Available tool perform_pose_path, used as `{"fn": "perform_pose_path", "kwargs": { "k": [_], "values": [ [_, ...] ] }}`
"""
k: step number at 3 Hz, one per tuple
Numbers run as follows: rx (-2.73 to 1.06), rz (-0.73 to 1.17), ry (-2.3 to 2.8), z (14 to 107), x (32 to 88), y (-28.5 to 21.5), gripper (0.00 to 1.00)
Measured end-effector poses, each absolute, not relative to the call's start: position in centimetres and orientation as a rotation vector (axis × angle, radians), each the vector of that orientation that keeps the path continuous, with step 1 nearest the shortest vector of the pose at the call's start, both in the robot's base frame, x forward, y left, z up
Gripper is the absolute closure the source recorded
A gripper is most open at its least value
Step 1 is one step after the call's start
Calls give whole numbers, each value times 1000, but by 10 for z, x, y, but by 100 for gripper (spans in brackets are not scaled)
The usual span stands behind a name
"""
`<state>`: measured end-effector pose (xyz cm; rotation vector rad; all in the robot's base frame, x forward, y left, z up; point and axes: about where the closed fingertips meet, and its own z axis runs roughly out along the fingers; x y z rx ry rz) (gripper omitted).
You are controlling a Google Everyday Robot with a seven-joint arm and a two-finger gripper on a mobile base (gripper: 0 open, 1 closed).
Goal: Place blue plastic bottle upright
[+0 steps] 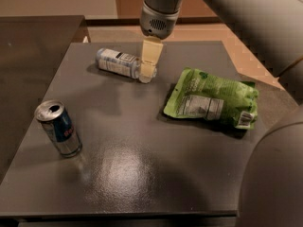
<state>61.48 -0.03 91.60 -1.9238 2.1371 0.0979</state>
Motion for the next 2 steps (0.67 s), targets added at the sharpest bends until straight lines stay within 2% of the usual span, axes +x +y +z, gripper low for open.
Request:
{"fn": "perform_pose_path", "kwargs": {
  "k": [2],
  "values": [
    [-1809, 85, 2228, 901, 651, 31, 0]
  ]
}}
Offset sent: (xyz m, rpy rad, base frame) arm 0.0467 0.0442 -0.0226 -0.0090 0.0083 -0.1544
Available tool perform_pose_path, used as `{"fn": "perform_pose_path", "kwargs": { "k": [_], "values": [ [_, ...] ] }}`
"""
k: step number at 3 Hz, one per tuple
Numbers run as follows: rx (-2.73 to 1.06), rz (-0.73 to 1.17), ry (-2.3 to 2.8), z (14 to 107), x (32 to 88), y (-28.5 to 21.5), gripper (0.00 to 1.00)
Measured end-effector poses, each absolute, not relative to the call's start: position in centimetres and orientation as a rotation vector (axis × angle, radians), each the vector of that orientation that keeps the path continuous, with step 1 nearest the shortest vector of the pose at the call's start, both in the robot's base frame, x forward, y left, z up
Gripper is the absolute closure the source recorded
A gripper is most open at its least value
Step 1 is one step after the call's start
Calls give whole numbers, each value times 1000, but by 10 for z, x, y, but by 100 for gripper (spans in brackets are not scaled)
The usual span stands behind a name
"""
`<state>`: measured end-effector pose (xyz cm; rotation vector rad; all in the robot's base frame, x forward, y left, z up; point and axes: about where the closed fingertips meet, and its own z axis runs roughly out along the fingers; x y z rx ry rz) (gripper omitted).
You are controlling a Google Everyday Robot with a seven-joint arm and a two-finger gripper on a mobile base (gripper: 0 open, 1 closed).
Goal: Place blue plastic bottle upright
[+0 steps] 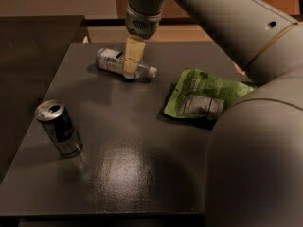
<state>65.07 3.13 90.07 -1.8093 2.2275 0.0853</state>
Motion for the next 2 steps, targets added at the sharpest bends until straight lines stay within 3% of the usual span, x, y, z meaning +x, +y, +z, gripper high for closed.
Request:
{"fn": "perform_pose_path", "kwargs": {
  "k": [2],
  "values": [
    [-1779, 27, 2312, 873, 665, 45, 0]
  ]
}}
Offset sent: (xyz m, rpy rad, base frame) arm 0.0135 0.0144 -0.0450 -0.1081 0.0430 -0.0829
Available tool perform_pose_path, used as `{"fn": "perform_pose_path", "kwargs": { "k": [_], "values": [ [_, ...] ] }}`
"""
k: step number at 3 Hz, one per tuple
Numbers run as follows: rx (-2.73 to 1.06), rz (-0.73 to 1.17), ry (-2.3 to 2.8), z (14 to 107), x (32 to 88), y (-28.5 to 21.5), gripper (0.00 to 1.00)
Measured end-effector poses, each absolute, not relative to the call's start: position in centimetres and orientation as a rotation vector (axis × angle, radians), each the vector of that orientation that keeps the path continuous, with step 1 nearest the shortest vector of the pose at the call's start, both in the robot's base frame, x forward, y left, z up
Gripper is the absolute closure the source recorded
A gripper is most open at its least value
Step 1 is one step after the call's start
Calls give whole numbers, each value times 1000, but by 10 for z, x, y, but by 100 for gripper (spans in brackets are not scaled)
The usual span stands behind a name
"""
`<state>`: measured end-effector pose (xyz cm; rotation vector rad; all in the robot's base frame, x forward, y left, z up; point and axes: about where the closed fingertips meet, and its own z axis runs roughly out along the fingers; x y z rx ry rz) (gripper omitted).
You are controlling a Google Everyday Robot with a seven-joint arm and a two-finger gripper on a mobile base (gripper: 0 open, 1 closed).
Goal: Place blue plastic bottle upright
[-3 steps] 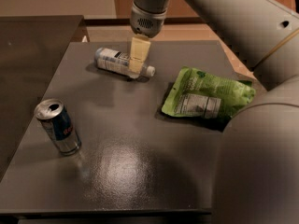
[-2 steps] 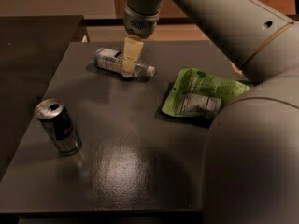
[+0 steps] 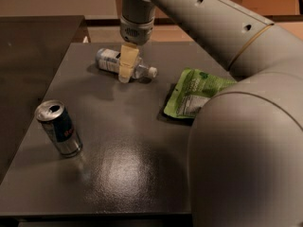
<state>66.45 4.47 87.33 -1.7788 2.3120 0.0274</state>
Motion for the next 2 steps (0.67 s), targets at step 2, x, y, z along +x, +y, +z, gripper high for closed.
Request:
{"fn": "perform_pose_path", "kwargs": {
  "k": [2],
  "values": [
    [-1762, 30, 2384, 851, 670, 50, 17]
  ]
}}
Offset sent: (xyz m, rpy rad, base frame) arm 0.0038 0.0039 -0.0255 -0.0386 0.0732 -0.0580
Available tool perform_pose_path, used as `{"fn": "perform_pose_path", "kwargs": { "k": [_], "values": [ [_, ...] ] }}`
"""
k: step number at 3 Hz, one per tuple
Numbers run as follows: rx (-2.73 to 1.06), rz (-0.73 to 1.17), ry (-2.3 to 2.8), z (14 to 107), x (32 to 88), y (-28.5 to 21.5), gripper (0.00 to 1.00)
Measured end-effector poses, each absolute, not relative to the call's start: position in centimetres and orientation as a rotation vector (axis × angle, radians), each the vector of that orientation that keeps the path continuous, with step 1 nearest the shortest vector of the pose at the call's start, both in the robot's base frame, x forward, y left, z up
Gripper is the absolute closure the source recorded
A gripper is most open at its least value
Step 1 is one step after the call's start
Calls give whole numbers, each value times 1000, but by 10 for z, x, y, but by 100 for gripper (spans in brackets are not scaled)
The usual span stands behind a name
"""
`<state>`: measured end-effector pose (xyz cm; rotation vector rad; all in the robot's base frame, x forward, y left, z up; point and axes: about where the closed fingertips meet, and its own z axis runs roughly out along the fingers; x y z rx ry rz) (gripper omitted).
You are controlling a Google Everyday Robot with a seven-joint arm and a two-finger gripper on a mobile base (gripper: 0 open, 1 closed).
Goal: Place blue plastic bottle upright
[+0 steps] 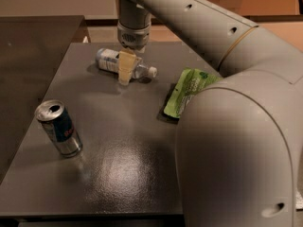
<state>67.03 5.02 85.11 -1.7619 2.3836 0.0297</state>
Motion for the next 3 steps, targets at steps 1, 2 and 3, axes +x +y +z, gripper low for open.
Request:
{"fn": "perform_pose_path", "kwargs": {
  "k": [1, 2, 3],
  "values": [
    [-1759, 49, 2392, 850, 671, 53, 41],
    [-1760, 65, 2386, 852, 672, 55, 64],
    [-1806, 40, 2316, 867, 669, 58, 88]
  ]
}}
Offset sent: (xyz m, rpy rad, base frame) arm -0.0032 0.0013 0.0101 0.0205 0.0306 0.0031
